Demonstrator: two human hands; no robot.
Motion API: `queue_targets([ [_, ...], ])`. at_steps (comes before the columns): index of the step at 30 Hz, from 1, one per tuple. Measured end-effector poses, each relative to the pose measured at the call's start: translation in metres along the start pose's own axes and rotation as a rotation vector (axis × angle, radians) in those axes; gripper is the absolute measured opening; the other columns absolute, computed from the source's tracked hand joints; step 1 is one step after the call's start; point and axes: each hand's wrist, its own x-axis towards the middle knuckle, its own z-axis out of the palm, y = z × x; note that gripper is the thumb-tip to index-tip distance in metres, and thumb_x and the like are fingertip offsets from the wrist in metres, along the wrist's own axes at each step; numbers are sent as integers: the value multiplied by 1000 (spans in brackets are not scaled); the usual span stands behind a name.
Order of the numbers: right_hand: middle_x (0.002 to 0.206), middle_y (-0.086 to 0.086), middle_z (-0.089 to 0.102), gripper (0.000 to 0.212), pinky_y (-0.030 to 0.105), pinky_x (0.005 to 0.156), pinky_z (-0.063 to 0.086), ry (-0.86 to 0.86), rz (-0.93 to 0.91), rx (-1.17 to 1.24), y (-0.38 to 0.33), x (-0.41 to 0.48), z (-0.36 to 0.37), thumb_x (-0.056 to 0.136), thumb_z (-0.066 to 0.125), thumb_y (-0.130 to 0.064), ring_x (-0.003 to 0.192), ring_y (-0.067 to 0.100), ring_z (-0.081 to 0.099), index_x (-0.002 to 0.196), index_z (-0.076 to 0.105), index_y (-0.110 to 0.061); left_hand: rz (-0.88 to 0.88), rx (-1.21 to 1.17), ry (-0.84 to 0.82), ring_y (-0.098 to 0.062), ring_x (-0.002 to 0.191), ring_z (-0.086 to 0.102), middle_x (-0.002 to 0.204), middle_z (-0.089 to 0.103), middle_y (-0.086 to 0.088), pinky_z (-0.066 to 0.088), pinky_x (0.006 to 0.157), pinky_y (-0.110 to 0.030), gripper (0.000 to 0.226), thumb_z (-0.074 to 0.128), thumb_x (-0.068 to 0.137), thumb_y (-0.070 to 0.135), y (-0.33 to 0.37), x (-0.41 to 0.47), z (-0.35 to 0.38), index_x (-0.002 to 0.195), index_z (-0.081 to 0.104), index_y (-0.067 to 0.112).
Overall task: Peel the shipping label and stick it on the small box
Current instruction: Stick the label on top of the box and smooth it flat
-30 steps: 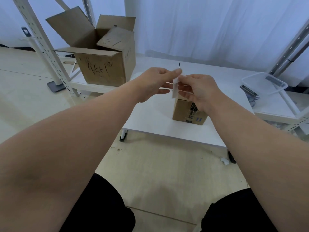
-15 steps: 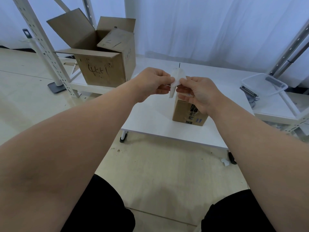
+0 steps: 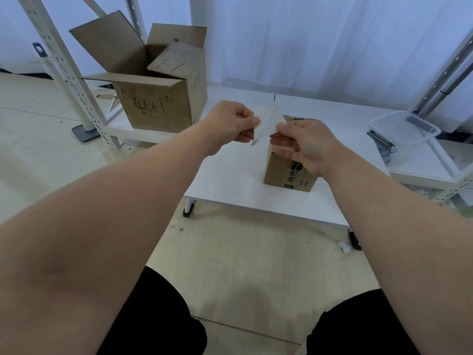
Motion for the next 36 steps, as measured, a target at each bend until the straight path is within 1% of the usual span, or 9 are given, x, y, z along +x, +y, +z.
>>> queue_targets([
  [8,82,7,69,7,39,87,57,60,7,77,-6,-3,6,90,62,-16,81,20,69,88,64,-10,-25,-65,42,-10,54,64,70,64,-9,58,64,-23,14,62,90,11,1,0,1,77,57,8],
  [12,85,9,69,35,36,78,60,29,-27,38,-12,-10,19,84,71,-28,79,20,69,102,65,0,4,-101,53,-14,56,67,72,66,-11,59,65,-24,13,63,89,10,9,-3,8,78,57,7],
  [14,95,15,71,43,33,73,61,51,-39,-2,-11,-11,22,83,73,-23,79,21,70,111,61,7,16,-129,63,-12,56,67,71,66,-9,58,63,-23,12,64,88,9,11,-4,9,79,57,6],
  [19,89,12,70,26,31,73,61,66,-23,78,-10,-10,15,87,68,-11,73,18,69,107,63,4,-40,-288,97,-15,66,66,79,65,-10,56,65,-22,8,65,87,10,13,-4,6,88,60,3],
  [21,87,9,71,18,30,74,60,27,-8,138,-10,-9,12,85,69,-12,72,16,70,99,65,0,-84,-370,97,-14,64,66,77,66,-8,56,63,-21,12,65,87,8,15,-5,5,94,59,2],
  [23,86,7,71,17,29,72,59,-15,18,182,-10,-9,10,85,69,-13,73,16,71,99,65,-3,-104,-410,90,-11,59,65,72,66,-5,56,63,-20,7,65,87,7,16,-5,4,90,60,3],
  [26,84,5,70,20,27,67,57,-56,64,216,-9,-9,9,86,68,-14,76,16,70,103,65,-5,-126,-422,87,-12,61,64,73,66,-5,55,61,-19,4,64,87,8,15,-4,3,87,61,5],
  [29,82,4,71,14,26,63,56,-64,93,212,-8,-8,8,85,69,-15,74,15,71,96,66,-8,-140,-405,85,-12,64,63,77,65,-6,55,61,-18,5,65,87,8,13,-3,1,88,62,4],
  [36,83,5,72,9,27,69,58,-79,133,169,-4,-5,2,84,71,-16,75,15,71,89,66,-11,-134,-380,97,-12,60,61,72,63,-4,54,58,-19,11,68,84,7,9,-2,-7,85,57,7],
])
